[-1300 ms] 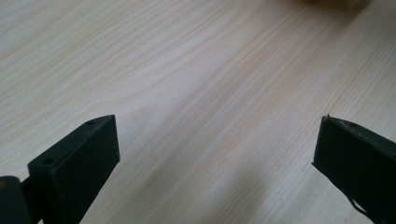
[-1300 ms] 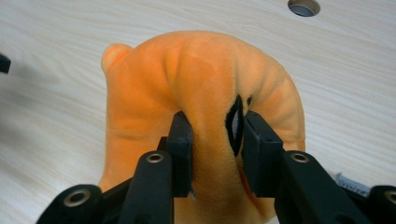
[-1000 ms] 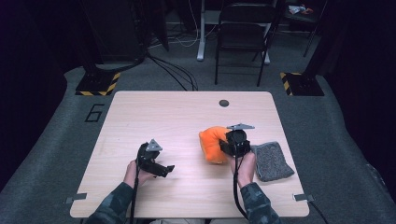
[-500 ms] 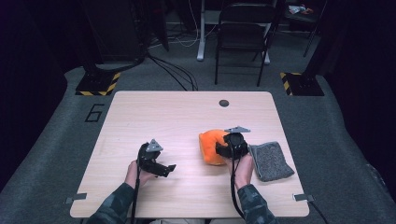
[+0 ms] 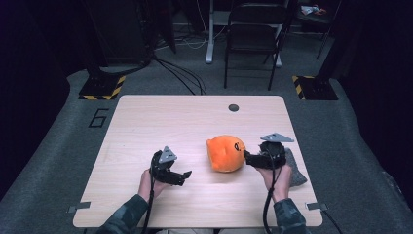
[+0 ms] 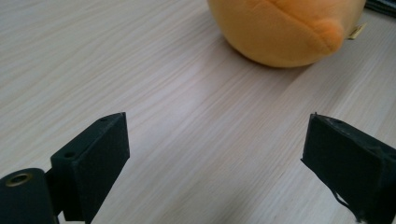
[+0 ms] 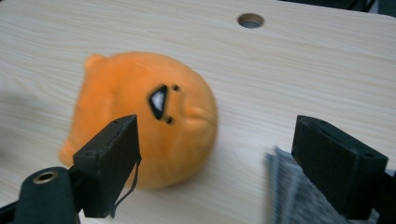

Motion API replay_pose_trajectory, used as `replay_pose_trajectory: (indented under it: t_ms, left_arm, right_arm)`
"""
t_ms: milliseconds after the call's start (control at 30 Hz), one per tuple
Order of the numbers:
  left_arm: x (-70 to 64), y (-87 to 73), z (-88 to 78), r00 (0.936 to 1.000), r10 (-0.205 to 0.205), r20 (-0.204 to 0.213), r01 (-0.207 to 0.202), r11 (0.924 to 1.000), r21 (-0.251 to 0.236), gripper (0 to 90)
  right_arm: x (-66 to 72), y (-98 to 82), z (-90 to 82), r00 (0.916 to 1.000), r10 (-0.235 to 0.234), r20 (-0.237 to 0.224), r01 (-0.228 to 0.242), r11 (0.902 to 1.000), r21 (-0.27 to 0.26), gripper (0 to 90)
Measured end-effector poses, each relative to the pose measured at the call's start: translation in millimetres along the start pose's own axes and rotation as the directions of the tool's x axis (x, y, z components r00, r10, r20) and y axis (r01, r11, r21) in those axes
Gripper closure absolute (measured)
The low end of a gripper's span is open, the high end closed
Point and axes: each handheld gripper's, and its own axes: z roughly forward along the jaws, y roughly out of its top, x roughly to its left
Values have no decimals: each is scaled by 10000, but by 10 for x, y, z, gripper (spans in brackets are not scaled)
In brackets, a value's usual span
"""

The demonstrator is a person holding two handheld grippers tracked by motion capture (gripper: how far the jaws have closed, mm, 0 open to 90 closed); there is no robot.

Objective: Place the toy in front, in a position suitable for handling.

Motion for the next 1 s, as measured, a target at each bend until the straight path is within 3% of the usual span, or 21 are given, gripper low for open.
replay_pose_trajectory:
  t_ms: [33,100,167,400,533,600,667,767,1000]
  left_arm:
    - [-28,19,16,9999,101,18,-101,9999,-27,98]
    - [-110,50,59,10000,25,52,-24,9997,-244,102]
    - [-192,90,90,9996,283,3,-283,9990,-353,128]
    - [-453,174,247,9974,725,-9,-724,9951,-669,163]
    - [-576,209,336,9956,928,126,-914,9922,-848,211]
    - [-626,222,385,9939,1088,163,-1072,9909,-812,302]
    - [-671,223,438,9921,1224,273,-1200,9899,-760,325]
    - [-728,214,535,9901,1365,340,-1346,9895,-516,427]
    - [-740,199,609,9936,1126,-4,-1125,9918,-603,611]
  right_arm:
    - [-113,-62,-45,9999,52,162,-53,10000,58,142]
    - [-168,-89,-58,9999,72,129,-73,9999,131,141]
    - [-309,-166,-99,9992,177,353,-185,9995,237,141]
    - [-532,-327,-108,9984,109,564,-141,9983,559,146]
    - [-675,-404,-118,9976,306,627,-349,9970,695,147]
    - [-749,-459,-124,9960,325,828,-400,9952,898,146]
    - [-769,-473,-121,9958,397,822,-472,9947,916,146]
    - [-862,-546,-101,9935,588,971,-708,9897,1248,145]
    - [-929,-617,-22,9914,687,1110,-864,9828,1633,135]
